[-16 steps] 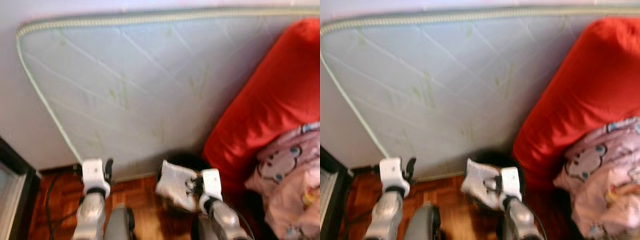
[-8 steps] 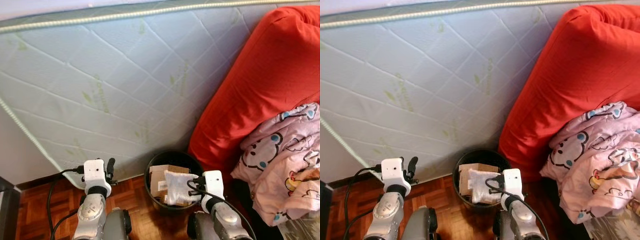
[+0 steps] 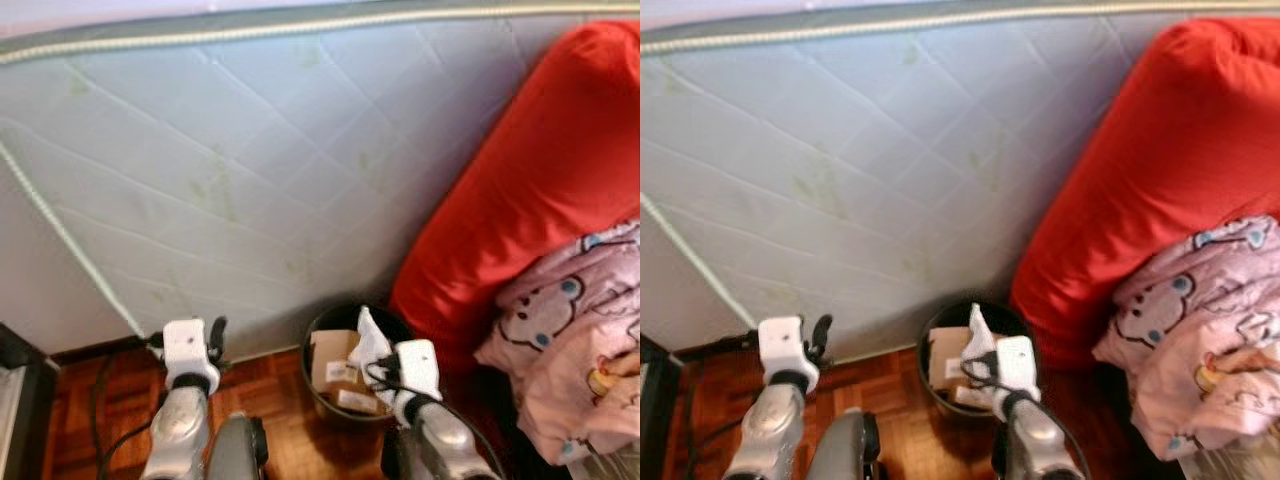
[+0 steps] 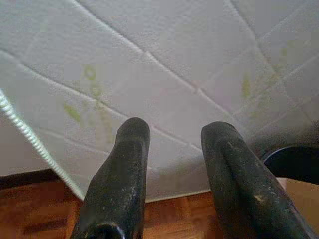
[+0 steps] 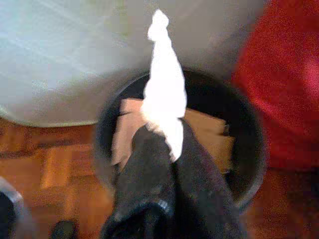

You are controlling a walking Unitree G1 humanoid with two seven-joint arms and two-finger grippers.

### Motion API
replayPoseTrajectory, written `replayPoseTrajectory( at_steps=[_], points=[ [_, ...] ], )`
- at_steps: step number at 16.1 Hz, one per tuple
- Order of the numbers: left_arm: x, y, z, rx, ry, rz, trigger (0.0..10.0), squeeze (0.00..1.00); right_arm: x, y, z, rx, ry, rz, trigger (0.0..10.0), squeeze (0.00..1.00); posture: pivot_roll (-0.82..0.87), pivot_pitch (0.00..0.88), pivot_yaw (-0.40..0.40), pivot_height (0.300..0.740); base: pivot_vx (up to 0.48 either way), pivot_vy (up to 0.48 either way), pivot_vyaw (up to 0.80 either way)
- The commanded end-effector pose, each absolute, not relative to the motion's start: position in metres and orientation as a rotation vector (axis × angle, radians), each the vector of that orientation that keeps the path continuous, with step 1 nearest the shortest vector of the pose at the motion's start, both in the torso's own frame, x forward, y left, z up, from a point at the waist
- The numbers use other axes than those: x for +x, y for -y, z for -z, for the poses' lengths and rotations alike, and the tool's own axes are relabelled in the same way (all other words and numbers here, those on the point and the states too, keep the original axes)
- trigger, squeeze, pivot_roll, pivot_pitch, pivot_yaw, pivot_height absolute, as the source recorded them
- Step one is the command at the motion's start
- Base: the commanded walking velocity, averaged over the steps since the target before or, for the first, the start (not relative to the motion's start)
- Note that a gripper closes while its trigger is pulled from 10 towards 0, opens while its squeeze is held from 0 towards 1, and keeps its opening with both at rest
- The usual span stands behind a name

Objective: Clean up the room

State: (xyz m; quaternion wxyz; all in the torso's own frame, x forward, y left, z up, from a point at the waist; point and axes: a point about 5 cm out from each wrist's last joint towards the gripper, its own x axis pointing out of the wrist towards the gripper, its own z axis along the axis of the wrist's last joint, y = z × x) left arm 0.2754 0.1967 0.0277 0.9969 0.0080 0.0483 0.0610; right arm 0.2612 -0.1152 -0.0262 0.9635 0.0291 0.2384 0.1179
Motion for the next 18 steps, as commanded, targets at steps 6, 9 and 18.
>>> replayPoseTrajectory(
  at_steps=[6, 9, 18],
  points=[
    [0.2747, -0.193, -0.0255, 0.001, -0.099, -0.111, 10.0, 0.0, 0.2563, 0.1244, 0.0323, 0.06, -0.525, -0.213, 10.0, 0.0, -0.06, 0.095, -0.047, 0.618, 0.122, 0.0, 0.0],
    [0.2747, -0.1933, -0.0254, 0.004, -0.099, -0.111, 10.0, 0.0, 0.256, 0.1234, 0.0326, 0.057, -0.529, -0.221, 10.0, 0.0, -0.06, 0.096, -0.047, 0.618, 0.298, 0.0, 0.0],
    [0.275, -0.1926, -0.0253, 0.002, -0.095, -0.111, 10.0, 0.0, 0.2548, 0.1211, 0.0338, 0.033, -0.538, -0.24, 10.0, 0.0, -0.06, 0.098, -0.049, 0.618, 0.267, 0.0, 0.0]
  ],
)
